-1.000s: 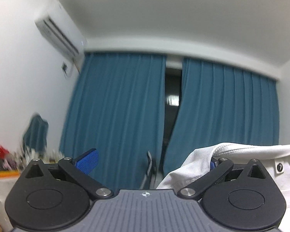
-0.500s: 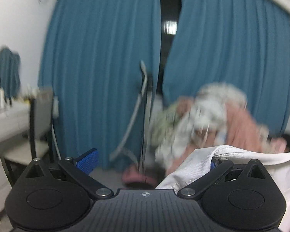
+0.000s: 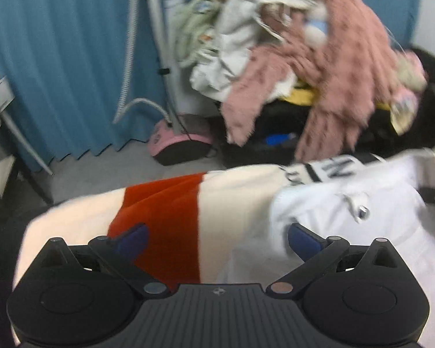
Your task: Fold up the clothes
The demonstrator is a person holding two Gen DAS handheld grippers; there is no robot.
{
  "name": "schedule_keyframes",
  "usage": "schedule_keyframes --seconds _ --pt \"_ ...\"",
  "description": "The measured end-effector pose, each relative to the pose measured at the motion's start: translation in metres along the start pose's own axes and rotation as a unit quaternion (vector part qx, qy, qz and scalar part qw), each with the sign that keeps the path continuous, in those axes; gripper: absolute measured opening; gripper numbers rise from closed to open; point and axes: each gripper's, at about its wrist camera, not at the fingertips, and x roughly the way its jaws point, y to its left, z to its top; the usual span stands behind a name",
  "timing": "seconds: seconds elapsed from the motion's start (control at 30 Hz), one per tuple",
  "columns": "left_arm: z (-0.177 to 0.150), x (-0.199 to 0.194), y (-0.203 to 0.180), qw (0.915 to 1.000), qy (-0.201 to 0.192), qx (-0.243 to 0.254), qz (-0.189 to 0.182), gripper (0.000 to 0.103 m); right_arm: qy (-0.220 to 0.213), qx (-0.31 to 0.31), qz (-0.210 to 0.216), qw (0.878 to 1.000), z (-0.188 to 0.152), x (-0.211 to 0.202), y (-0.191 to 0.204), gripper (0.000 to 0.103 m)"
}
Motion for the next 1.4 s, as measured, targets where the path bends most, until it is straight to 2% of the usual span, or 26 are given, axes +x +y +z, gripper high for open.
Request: schedule_keyframes --seconds 0.07,0.2,0.33,0.37,0.53,0.7,0.9,1.03,1.13,1.2,1.3,1.4 --pt "0.001 0.001 -0.001 0.9995 0.015 0.023 -0.015 0.103 -0.02 0.007 0.004 1.0 -0.004 -0.024 0.005 0.078" --pt "-0.011 -0.051 0.003 0.9974 -0.062 0.011 -0.036 0.103 -0.061 0.022 0.012 0.998 -0.011 -0.073 0.016 0.078" --pt "-0.041 -0.109 -0.004 0.995 -0.097 0.007 -0.023 0.103 -0.101 0.036 0.019 0.994 -0.018 -0.121 0.027 0.078" --pt "-0.053 -0.129 -0.008 0.9942 -0.105 0.002 -0.021 0.103 -0.111 0.04 0.021 0.993 -0.02 -0.134 0.029 0.078" --pt "-0.119 -0.253 -0.034 0.988 -0.153 -0.019 -0.005 0.103 -0.142 0.053 0.033 0.988 -0.075 -0.221 0.033 0.078" --pt "-0.19 -0.363 -0.058 0.9842 -0.169 -0.053 0.002 0.103 -0.173 0.066 0.045 0.982 -0.129 -0.308 0.038 0.078" --pt "-0.266 -0.458 -0.085 0.9783 -0.195 -0.07 -0.005 0.103 -0.21 0.082 0.06 0.972 -0.195 -0.413 0.043 0.078" --pt "-0.307 -0.481 -0.099 0.9759 -0.208 -0.068 0.005 0.103 -0.237 0.086 0.062 0.966 -0.234 -0.448 0.041 0.078" --pt "-0.333 -0.479 -0.103 0.9737 -0.209 -0.09 -0.007 0.103 -0.248 0.098 0.06 0.962 -0.267 -0.449 0.039 0.078" --pt "-0.338 -0.471 -0.102 0.9736 -0.207 -0.096 -0.007 0.103 -0.242 0.089 0.048 0.965 -0.281 -0.443 0.04 0.079" --pt "-0.341 -0.458 -0.1 0.9742 -0.202 -0.1 -0.002 0.103 -0.226 0.064 0.033 0.971 -0.28 -0.431 0.044 0.078" --pt "-0.344 -0.444 -0.097 0.9748 -0.197 -0.105 0.003 0.103 -0.227 0.068 0.035 0.971 -0.28 -0.427 0.045 0.078"
